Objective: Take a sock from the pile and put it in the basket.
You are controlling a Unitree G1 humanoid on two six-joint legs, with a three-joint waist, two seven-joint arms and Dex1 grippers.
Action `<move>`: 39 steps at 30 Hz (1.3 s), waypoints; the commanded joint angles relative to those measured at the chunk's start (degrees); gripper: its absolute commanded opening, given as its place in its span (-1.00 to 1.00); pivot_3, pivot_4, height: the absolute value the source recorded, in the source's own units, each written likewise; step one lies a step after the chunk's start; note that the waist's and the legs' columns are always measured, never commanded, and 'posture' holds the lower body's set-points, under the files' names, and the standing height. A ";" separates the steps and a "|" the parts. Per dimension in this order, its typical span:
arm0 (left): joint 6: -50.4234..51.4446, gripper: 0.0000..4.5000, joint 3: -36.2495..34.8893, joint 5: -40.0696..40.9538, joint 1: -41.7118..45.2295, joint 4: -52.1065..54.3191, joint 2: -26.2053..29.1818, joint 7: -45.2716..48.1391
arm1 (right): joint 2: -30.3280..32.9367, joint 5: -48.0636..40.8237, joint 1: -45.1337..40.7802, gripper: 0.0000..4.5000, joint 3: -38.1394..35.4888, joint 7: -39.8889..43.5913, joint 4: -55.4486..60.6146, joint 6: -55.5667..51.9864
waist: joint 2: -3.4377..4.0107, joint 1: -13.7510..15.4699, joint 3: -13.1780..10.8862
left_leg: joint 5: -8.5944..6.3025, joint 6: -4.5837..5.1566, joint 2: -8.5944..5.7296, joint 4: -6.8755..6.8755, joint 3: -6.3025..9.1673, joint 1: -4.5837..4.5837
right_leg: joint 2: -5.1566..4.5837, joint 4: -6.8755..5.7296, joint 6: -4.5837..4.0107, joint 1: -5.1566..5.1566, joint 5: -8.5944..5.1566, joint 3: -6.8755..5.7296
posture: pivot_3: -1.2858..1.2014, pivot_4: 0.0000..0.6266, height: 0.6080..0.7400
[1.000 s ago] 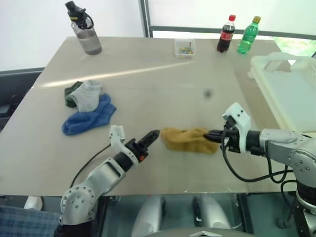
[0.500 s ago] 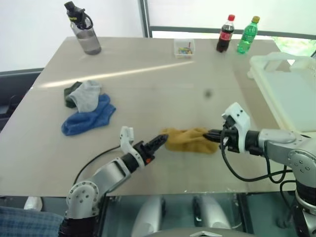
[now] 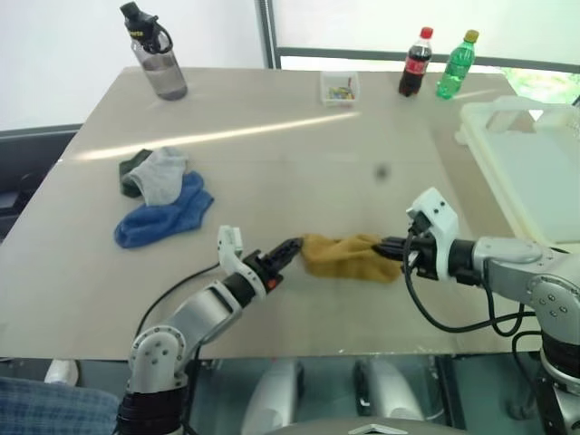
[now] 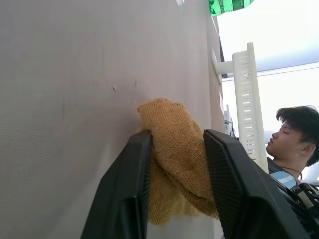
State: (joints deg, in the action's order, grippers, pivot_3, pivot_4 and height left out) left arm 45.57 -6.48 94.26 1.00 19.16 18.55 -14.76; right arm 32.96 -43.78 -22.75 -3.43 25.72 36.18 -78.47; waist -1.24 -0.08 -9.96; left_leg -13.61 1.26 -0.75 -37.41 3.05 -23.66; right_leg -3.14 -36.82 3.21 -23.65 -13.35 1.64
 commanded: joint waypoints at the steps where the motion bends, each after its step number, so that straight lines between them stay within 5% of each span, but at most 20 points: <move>1: 0.17 -0.99 0.14 0.99 0.31 0.61 -0.27 0.55 | -0.02 -0.70 -0.37 -1.00 -1.12 -0.37 1.19 0.91 | 0.00 -0.01 0.00 | 0.00 0.00 0.00 0.00 0.00 0.00 | 0.00 0.00 0.00 0.00 0.00 0.00 | 0.03 -0.52 1.00; 14: 0.73 -0.99 -1.98 7.68 -2.03 6.06 2.74 5.22 | 3.82 -2.13 1.83 -1.00 -4.34 2.62 2.01 2.05 | 0.01 0.03 0.00 | 0.00 0.00 0.01 0.00 0.00 -0.01 | -0.01 0.00 0.00 0.00 0.00 0.00 | 0.03 -0.52 1.00; 21: 0.25 -0.99 -0.50 -1.72 -4.00 11.33 5.96 15.49 | 9.30 0.10 6.78 -1.00 -4.65 7.74 6.08 13.74 | 0.03 0.24 0.01 | 0.00 0.00 -0.01 0.01 -0.07 0.02 | 0.02 0.00 -0.05 0.01 -0.03 0.01 | 0.03 -0.52 1.00; 28: -1.28 -0.99 2.91 -12.10 -4.07 10.32 4.69 18.69 | 15.18 16.80 11.65 -1.00 6.78 9.04 3.15 30.40 | 0.03 0.58 0.02 | 0.00 0.00 -0.04 -0.02 -0.09 0.03 | 0.03 0.02 -0.08 0.05 -0.06 0.01 | 0.03 -0.52 1.00; 39: -2.31 -0.99 1.95 -17.78 -3.38 7.46 1.72 21.85 | 12.60 21.92 10.13 -1.00 9.05 9.35 -1.15 35.20 | 0.04 0.74 0.02 | 0.01 -0.01 0.03 -0.04 -0.05 0.02 | 0.01 0.02 -0.02 0.04 -0.02 0.01 | 0.03 -0.52 1.00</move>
State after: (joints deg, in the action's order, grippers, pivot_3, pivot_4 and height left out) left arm 44.05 -3.86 76.54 -2.62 25.93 20.57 5.61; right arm 45.71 -22.32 -11.51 7.11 34.88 34.70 -44.48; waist -1.20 0.66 -9.94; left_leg -13.60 1.25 -0.71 -37.45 3.00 -23.64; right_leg -3.13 -36.80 3.19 -23.60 -13.37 1.65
